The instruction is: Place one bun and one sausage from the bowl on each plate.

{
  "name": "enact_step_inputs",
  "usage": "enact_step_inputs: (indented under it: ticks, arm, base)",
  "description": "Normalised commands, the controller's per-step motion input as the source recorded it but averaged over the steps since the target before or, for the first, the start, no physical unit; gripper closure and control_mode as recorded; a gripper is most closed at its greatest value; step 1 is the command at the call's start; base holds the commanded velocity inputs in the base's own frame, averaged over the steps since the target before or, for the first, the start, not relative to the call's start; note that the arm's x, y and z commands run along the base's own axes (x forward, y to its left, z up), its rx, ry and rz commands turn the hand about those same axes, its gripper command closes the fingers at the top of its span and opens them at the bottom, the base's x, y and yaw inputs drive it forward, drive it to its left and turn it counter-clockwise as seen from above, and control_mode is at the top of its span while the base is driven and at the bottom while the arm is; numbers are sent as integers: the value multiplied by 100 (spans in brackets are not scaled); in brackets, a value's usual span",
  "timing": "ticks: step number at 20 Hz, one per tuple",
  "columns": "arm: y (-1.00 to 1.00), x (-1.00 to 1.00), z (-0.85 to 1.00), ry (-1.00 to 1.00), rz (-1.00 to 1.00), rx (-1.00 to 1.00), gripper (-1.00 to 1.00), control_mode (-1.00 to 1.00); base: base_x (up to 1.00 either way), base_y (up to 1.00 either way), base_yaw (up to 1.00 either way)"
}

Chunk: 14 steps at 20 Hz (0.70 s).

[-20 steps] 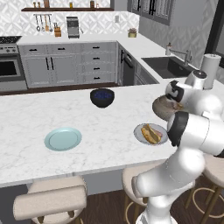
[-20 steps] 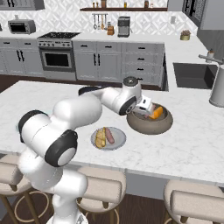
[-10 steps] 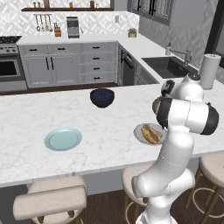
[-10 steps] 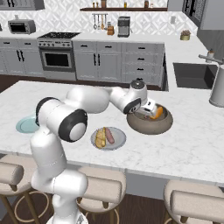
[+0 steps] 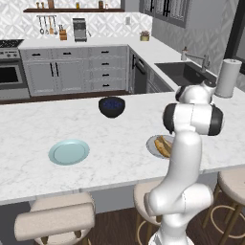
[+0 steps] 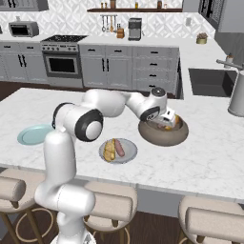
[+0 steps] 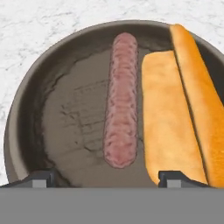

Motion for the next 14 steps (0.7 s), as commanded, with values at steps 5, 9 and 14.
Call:
enact_step_inputs:
  ticks: [5, 9, 14]
  arm:
    - [-9, 21, -25, 2, 0, 1, -100, -100]
    - [-1, -34, -36, 0, 0, 0, -100, -100]
    - [1, -8, -12, 0, 0, 0, -100, -100]
  base:
    - [0, 0, 0]
    - [0, 0, 0]
    - [0, 0, 0]
